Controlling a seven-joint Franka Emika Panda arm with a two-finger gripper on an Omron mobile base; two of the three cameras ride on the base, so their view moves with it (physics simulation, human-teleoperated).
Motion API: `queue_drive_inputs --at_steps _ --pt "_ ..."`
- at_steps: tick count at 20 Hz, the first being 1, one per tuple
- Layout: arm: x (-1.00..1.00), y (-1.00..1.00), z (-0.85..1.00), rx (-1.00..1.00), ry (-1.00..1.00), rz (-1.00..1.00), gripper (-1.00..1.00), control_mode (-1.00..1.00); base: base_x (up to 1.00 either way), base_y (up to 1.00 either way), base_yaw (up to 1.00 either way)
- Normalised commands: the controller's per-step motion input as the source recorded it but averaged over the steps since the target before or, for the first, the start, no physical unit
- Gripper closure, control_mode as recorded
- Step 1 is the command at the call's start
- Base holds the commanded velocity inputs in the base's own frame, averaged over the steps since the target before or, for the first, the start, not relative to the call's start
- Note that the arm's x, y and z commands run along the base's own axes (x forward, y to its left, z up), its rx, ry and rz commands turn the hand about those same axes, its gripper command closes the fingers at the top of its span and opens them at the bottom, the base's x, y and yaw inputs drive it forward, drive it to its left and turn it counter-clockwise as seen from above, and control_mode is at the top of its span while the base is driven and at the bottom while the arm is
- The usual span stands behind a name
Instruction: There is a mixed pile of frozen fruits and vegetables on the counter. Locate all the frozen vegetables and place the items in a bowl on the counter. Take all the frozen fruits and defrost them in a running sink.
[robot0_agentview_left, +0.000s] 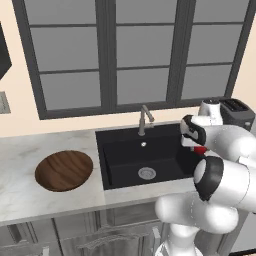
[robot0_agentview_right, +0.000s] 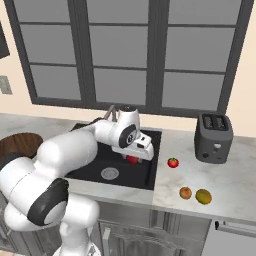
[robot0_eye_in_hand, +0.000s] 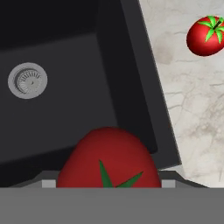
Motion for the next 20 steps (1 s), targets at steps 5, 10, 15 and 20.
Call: queue_drive_inputs --at_steps 5,10,15,20 --pt "-0.05 0.51 0.17 0.00 0.00 0.02 1.00 -1.00 0.00 0.00 0.00" --pt "0.00 0.48 0.14 0.00 0.00 0.03 1.00 -1.00 0.00 0.00 0.00" --pt "0.00 0.48 0.09 0.00 0.01 0.04 1.00 -1.00 0.00 0.00 0.00" --pt "0.01 0.45 0.04 0.00 0.03 0.05 1.00 -1.00 0.00 0.00 0.00"
